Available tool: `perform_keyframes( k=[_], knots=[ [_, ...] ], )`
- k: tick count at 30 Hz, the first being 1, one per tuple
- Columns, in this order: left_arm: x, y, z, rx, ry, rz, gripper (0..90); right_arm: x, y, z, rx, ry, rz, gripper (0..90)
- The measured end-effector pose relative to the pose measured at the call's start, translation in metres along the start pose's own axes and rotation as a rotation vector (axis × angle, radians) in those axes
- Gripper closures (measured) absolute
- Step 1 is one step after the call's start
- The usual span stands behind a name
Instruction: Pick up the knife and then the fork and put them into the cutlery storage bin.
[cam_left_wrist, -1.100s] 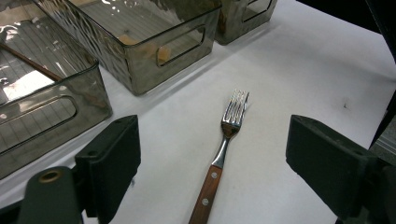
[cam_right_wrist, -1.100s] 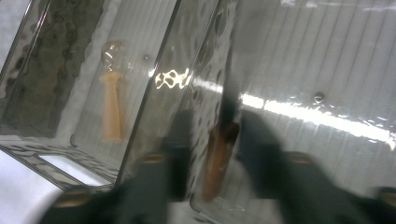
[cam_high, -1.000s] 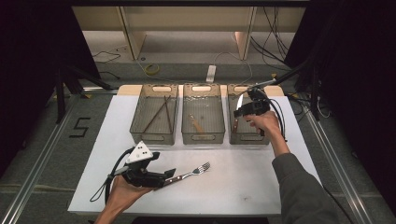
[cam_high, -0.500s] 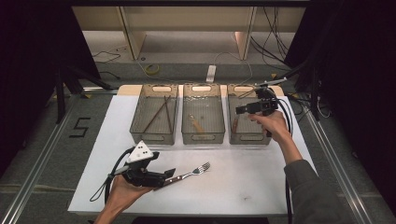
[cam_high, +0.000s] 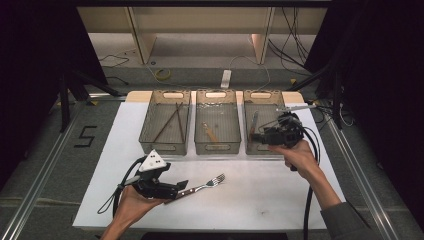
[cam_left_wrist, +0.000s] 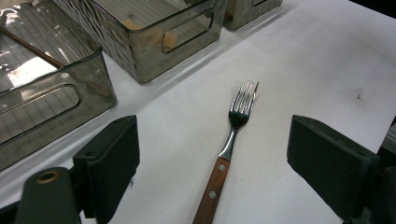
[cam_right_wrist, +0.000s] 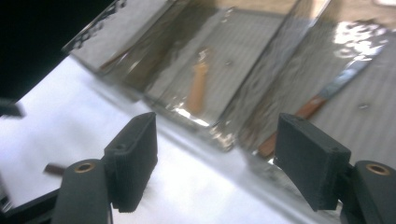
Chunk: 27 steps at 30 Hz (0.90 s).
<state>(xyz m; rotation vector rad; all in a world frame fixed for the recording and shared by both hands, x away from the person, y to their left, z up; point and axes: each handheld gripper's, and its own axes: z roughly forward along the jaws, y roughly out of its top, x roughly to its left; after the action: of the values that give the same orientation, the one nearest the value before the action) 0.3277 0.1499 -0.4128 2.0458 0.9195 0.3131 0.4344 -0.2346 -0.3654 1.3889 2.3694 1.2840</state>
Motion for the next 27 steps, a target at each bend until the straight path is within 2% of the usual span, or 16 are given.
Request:
perform_keyframes(
  k=[4, 8, 14, 20, 27],
  knots=[
    [0.002, 0.001, 0.003, 0.021, -0.007, -0.009, 16.7, 0.008, -0.018, -0.003, -0.029, 0.031, -0.002, 29.7],
    [0.004, 0.003, 0.006, 0.06, -0.032, -0.02, 16.8, 0.017, -0.035, -0.006, -0.053, 0.037, -0.029, 28.9],
    [0.002, 0.006, 0.012, 0.102, -0.039, -0.007, 16.8, 0.025, -0.063, -0.006, -0.075, 0.074, -0.055, 28.7],
    [0.002, 0.007, 0.018, 0.174, -0.045, 0.011, 17.3, 0.03, -0.081, -0.003, -0.069, 0.084, -0.096, 28.3],
    [0.002, 0.003, 0.026, 0.289, -0.016, 0.024, 18.0, 0.04, -0.09, 0.003, -0.069, 0.089, -0.132, 28.2]
  ],
)
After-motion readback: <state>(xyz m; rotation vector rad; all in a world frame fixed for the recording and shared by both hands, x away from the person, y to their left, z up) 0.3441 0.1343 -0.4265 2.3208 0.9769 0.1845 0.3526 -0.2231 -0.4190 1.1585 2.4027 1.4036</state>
